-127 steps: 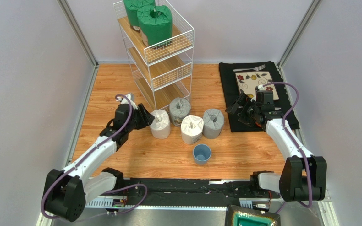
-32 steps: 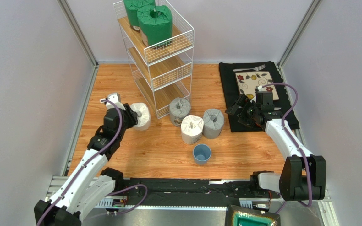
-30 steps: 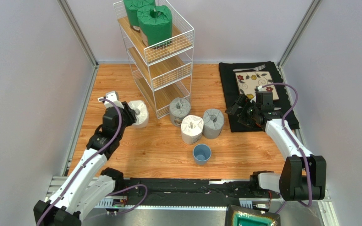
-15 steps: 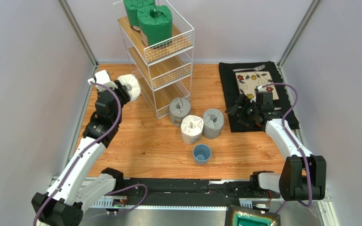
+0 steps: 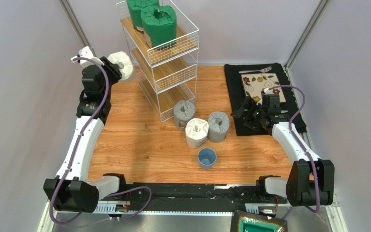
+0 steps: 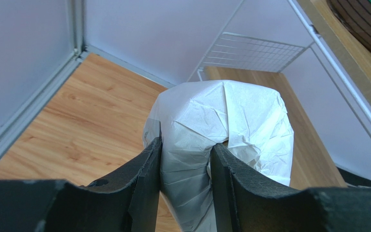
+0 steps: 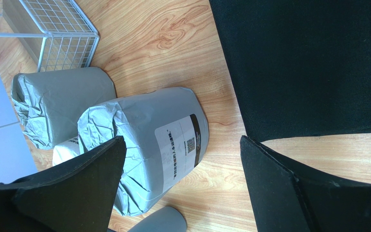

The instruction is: Place and organize the paper towels onto the shelf

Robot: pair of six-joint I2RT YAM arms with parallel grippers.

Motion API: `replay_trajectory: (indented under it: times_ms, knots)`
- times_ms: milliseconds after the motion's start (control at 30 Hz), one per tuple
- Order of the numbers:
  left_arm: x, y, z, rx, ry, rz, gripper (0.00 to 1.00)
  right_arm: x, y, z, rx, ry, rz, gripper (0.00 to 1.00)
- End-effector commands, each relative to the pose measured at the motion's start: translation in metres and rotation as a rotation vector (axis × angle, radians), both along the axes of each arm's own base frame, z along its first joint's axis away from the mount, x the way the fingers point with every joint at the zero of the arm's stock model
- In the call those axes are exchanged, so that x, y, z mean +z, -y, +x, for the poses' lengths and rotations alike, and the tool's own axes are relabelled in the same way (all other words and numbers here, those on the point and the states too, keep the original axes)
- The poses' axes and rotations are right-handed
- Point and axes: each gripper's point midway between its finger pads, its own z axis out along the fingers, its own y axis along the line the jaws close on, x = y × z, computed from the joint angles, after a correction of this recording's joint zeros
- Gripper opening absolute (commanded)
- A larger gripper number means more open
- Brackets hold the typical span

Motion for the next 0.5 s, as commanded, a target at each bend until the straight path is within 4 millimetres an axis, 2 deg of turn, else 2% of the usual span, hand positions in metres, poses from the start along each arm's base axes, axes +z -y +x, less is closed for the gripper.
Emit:
replay_trajectory:
  times_ms: [0, 333, 467]
  knots:
    - [0.052, 0.017, 0.012, -0.108, 0.145, -0.082, 0.47, 0.013, 0.001, 0.007, -0.005, 0.045, 0.001, 0.91]
    - [0.058, 0.022, 0.046, -0.160, 0.137, -0.117, 0.46, 0.015, 0.004, 0.009, -0.008, 0.051, -0.012, 0.91]
    - [0.068, 0.023, 0.055, -0.170, 0.149, -0.118, 0.46, 0.013, 0.003, 0.008, -0.006, 0.043, -0.012, 0.91]
